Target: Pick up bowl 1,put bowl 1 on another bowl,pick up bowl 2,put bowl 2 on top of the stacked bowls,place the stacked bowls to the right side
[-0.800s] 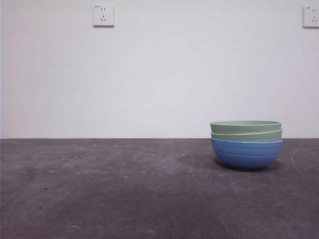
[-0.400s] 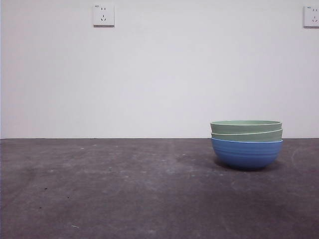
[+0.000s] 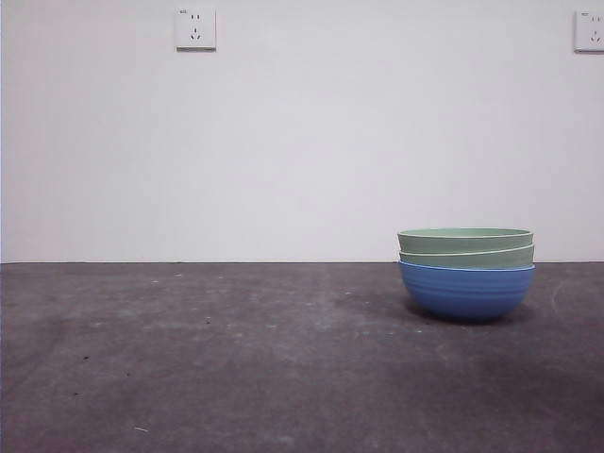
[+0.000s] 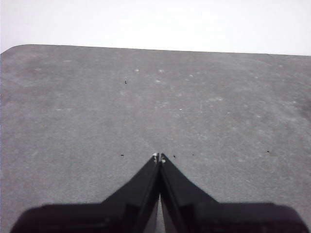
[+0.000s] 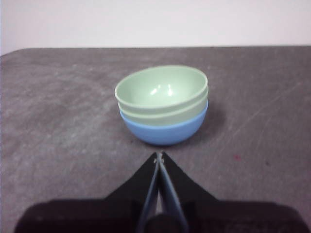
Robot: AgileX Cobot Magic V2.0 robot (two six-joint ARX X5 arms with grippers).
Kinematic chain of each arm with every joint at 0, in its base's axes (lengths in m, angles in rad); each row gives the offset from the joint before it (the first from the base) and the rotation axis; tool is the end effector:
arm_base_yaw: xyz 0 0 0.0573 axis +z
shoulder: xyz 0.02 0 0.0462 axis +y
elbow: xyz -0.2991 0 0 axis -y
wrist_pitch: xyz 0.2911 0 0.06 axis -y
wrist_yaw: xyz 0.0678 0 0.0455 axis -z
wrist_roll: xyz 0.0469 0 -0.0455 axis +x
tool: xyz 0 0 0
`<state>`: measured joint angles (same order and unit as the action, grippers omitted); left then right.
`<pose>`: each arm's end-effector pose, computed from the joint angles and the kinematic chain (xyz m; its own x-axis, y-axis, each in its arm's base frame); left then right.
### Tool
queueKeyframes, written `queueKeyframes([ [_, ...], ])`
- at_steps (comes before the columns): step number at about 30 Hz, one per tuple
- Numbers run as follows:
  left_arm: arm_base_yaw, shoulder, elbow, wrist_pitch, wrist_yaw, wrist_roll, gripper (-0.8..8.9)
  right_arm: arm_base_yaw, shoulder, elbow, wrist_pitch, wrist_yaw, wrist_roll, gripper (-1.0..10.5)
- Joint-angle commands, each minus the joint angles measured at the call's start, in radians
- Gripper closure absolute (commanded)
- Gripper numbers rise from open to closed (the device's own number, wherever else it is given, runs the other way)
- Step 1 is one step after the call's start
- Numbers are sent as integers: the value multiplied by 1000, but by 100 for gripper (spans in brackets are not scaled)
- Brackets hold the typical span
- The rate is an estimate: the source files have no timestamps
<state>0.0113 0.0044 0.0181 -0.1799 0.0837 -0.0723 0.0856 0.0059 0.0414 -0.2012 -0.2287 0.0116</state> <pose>0.1241 -0.0025 0.1499 0.9836 -0.0725 -0.1649 0.0590 0.9946 -0.0850 0.1203 0.0210 0.1568 0.9377 0.3080 -0.1606 -0.3041 0.9514 0.0488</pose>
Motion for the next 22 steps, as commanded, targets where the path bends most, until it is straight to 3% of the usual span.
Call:
queueKeyframes([
  [1, 3, -2, -12, -2, -3, -7, 816, 0, -5, -26, 9, -1, 19, 945],
  [5, 3, -2, -12, -2, -3, -7, 816, 0, -5, -28, 13, -1, 27, 945],
  [8, 3, -2, -12, -2, -3, -7, 816, 0, -5, -27, 13, -1, 86, 945],
  [22, 3, -2, -12, -2, -3, -7, 816, 0, -5, -27, 13, 0, 85, 945],
])
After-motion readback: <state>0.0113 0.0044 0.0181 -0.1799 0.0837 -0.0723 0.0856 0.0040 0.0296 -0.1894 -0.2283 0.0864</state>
